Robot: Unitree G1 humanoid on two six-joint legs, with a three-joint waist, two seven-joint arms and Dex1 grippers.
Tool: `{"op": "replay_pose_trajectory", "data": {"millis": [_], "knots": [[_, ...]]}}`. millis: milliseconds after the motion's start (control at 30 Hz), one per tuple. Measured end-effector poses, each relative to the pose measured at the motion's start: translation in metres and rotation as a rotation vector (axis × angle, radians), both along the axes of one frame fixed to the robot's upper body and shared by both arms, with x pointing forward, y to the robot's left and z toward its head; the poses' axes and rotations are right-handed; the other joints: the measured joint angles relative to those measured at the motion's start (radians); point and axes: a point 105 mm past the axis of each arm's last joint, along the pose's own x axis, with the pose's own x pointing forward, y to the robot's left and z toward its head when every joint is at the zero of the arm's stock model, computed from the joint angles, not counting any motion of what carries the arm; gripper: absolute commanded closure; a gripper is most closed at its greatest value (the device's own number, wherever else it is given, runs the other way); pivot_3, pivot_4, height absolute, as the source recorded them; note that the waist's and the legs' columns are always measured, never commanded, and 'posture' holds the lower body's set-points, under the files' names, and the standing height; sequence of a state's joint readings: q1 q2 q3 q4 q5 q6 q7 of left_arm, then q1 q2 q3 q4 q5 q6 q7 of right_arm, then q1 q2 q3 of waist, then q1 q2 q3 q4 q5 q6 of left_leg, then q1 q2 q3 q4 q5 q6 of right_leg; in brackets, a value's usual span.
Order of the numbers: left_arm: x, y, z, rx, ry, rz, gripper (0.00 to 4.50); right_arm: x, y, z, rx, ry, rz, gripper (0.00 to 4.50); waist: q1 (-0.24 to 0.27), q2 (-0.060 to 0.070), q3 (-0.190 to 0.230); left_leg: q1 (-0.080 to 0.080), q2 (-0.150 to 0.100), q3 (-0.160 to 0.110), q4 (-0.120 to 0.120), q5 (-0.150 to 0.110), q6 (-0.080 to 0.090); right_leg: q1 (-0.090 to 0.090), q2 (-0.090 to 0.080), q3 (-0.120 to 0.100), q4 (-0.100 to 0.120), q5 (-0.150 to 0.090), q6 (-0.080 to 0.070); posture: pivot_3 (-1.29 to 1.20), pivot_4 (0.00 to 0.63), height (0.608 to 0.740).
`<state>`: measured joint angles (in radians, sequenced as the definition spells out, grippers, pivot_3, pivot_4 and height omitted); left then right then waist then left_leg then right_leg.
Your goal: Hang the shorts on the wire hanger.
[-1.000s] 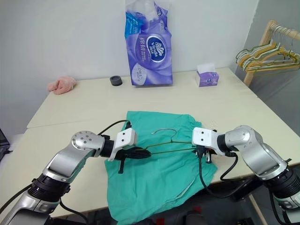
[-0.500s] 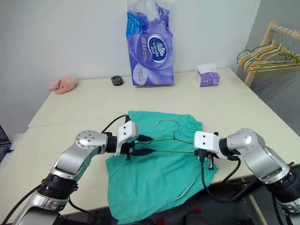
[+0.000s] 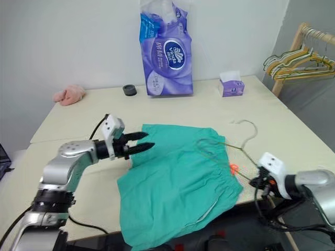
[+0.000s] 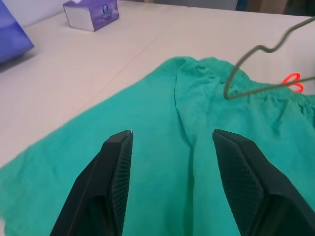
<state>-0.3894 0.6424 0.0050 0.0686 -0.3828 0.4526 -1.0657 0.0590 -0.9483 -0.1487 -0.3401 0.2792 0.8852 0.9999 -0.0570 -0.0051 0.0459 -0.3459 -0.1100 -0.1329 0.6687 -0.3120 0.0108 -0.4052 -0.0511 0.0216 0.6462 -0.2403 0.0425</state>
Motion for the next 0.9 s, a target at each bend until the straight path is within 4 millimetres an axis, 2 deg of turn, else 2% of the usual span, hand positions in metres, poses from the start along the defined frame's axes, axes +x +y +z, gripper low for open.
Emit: {"op": "replay_pose_trajectory", "data": {"millis": [33, 100, 233, 500, 667, 900], "knots": [[-0.009, -0.003, -0.008, 0.002, 0.035, -0.036, 1.79, -0.003, -0.009, -0.003, 0.01, 0.016, -0.052, 4.5, 0.0, 0.0, 0.0, 0.0, 0.0, 0.0, 0.0, 0.0, 0.0, 0.0, 0.0, 0.0, 0.0, 0.0, 0.0, -0.18, 0.037, 0.74], [-0.014, -0.008, -0.015, 0.011, 0.066, -0.068, 1.79, -0.006, -0.017, -0.005, 0.019, 0.023, -0.106, 4.5, 0.001, -0.001, 0.001, 0.0, 0.0, -0.001, 0.001, -0.002, 0.003, 0.0, 0.0, -0.001, 0.0, 0.0, 0.0, -0.18, 0.038, 0.74], [-0.013, -0.01, -0.013, 0.019, 0.052, -0.074, 1.79, -0.007, -0.033, -0.007, 0.021, 0.026, -0.186, 4.5, 0.001, 0.0, 0.001, 0.001, 0.0, -0.001, 0.002, -0.002, 0.004, 0.001, 0.0, -0.002, 0.001, 0.0, 0.001, -0.18, 0.04, 0.74], [-0.016, -0.021, -0.015, 0.038, 0.047, -0.114, 1.79, -0.006, -0.043, -0.012, 0.04, 0.054, -0.249, 4.5, 0.002, 0.0, 0.001, 0.0, 0.0, 0.0, 0.002, -0.002, 0.003, 0.001, 0.0, -0.001, 0.0, 0.0, 0.001, -0.17, 0.039, 0.74], [-0.017, -0.023, -0.013, 0.041, 0.034, -0.114, 1.79, -0.016, -0.034, -0.012, 0.064, 0.097, -0.206, 4.5, 0.002, 0.0, 0.001, 0.0, 0.0, -0.001, 0.002, -0.002, 0.004, 0.001, 0.0, -0.001, 0.0, 0.0, 0.001, -0.17, 0.043, 0.74], [-0.017, -0.022, -0.014, 0.042, 0.033, -0.106, 1.79, -0.015, -0.017, -0.007, 0.086, 0.111, -0.125, 4.5, 0.002, 0.0, 0.001, 0.0, 0.0, -0.001, 0.002, -0.002, 0.004, 0.001, 0.0, -0.001, 0.0, 0.0, 0.001, -0.17, 0.043, 0.74]]}}
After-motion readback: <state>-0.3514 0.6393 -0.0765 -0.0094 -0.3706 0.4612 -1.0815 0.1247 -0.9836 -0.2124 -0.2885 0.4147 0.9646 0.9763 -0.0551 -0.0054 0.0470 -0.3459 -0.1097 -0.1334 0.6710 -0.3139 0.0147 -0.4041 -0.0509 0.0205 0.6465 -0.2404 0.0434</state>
